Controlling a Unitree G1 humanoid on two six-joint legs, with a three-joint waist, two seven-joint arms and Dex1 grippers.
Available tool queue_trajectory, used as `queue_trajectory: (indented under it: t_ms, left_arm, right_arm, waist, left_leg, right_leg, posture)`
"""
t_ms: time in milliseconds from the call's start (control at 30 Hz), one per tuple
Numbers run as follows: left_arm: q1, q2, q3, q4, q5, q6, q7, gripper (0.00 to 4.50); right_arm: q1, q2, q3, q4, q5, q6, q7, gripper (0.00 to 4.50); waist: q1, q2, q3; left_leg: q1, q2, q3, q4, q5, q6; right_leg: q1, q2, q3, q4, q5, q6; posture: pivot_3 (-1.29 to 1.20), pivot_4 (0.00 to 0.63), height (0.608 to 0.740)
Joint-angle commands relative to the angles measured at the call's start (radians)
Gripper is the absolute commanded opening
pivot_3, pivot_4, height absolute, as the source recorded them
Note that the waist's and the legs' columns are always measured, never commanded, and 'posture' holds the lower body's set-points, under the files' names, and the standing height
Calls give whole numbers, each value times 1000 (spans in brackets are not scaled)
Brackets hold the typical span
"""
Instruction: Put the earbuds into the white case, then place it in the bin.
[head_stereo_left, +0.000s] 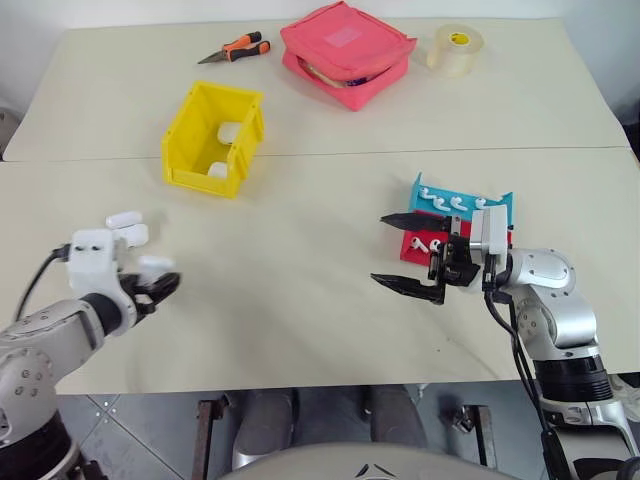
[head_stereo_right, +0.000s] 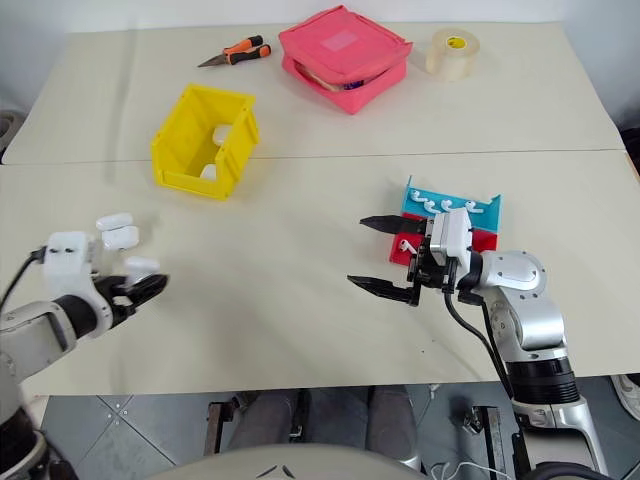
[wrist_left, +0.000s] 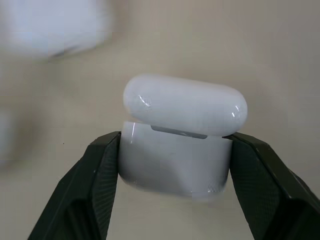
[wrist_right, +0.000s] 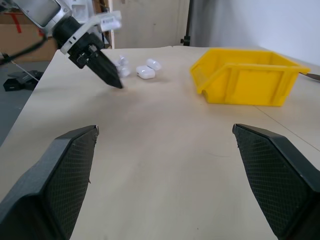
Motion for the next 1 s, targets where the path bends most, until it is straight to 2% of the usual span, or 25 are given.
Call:
queue_trajectory:
  t_ms: [33, 133, 267, 367, 467, 700, 867, 1000]
  left_arm:
    - [75, -5, -60, -41, 79, -413, -297, 2901]
    - [104, -36, -124, 5, 126, -614, -416, 2901]
    - [14, -140, -308, 157, 170, -912, -654, 2901]
    - [-59, -206, -415, 268, 213, -1030, -720, 2901]
    - [-163, -323, -520, 416, 252, -1176, -783, 2901]
    - [-283, -438, -603, 572, 232, -1287, -870, 2901]
    - [-325, -468, -633, 613, 188, -1268, -943, 2901]
    - [-337, -485, -663, 665, 188, -1284, -1014, 2901]
  right_arm:
    - [-5, -33, -39, -4, 4, -10, 10, 4500]
    - [-3, -60, -59, -3, 13, -3, 11, 4500]
    - [30, -142, -131, -37, 7, 14, -9, 4500]
    - [72, -191, -190, -66, 14, 21, -24, 4500]
    - [196, -228, -285, -189, 45, 63, -70, 4500]
    - [426, -215, -410, -326, 28, 69, -158, 4500]
    - [582, -243, -535, -322, 19, 52, -117, 4500]
    - [650, -258, -616, -250, -1, 21, -84, 4500]
  waist:
    - [-1, 1, 0]
    - [-1, 1, 0]
    - [16, 2, 0]
    - [24, 2, 0]
    - [36, 2, 0]
    - [27, 1, 0]
    - [29, 1, 0]
    - [29, 1, 0]
  left_leg:
    - [0, 0, 0, 0, 0, 0]
    - [0, 1, 5, -1, 0, 0]
    - [0, 1, 11, 1, 0, 1]
    - [-1, 1, 12, 4, -2, 4]
    - [-2, 0, 12, 7, -4, 6]
    - [-1, 0, 16, 12, -7, 10]
    - [-1, 0, 15, 13, -7, 11]
    - [0, -1, 15, 13, -8, 12]
  right_leg:
    - [0, 0, 0, 0, 0, 0]
    - [0, 1, 0, -2, 0, 0]
    - [1, 1, 0, -1, 0, 0]
    - [1, 1, 0, -1, 1, 1]
    - [2, 0, -1, -1, 1, 2]
    - [6, 1, 0, -3, 3, 5]
    - [7, 1, 0, -5, 4, 7]
    - [8, 0, 0, -6, 4, 7]
  posture:
    - [0, 150, 740]
    - [0, 150, 740]
    - [0, 150, 740]
    - [0, 150, 740]
    - [0, 150, 740]
    - [0, 150, 740]
    - [0, 150, 740]
    - [0, 150, 740]
